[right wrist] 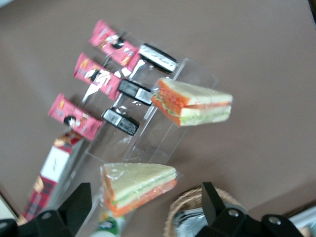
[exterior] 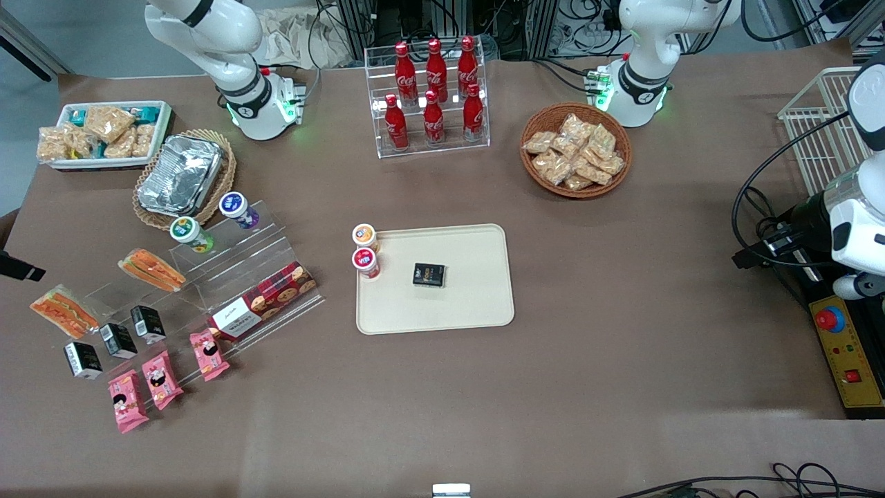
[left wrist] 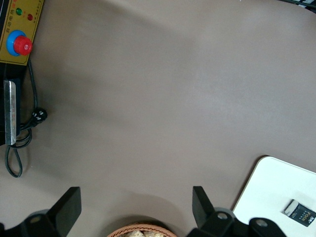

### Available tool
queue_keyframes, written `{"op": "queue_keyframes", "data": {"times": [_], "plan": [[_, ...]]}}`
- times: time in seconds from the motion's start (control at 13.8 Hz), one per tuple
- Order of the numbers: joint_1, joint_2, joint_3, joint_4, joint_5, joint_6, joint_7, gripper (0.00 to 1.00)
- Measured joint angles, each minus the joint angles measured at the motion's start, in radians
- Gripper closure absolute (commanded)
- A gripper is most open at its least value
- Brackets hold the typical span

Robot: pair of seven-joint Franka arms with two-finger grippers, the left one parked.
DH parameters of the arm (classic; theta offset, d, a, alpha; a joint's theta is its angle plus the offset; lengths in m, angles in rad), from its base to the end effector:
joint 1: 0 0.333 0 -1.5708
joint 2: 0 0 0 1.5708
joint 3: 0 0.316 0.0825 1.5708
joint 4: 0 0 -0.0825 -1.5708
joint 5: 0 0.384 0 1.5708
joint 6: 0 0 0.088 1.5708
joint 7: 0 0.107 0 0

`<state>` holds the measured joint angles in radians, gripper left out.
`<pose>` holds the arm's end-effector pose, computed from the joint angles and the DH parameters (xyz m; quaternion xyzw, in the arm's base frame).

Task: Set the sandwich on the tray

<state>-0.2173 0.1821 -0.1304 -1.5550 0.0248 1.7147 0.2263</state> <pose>0.5820 -0.2019 0.5385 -0.9588 0.2840 0.0104 0.0011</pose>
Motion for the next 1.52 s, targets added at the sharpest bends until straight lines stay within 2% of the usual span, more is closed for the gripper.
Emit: {"op": "queue_keyframes", "data": {"times": [0.14,0.29,0.72,1.23,1.52], "plan": [[0.0,0.008,0.001,0.0,0.0,0.007,0.193,0.02],[-0.001,0.016,0.0,0.0,0.0,0.032,0.3,0.02],[-0.012,0.019,-0.001,0.0,0.0,0.039,0.3,0.02],[-0.008,0.069,0.004,-0.009,-0.044,0.04,-0.5,0.02],[-0.022,0.108,-0.002,-0.009,-0.048,0.05,-0.825,0.02]]}}
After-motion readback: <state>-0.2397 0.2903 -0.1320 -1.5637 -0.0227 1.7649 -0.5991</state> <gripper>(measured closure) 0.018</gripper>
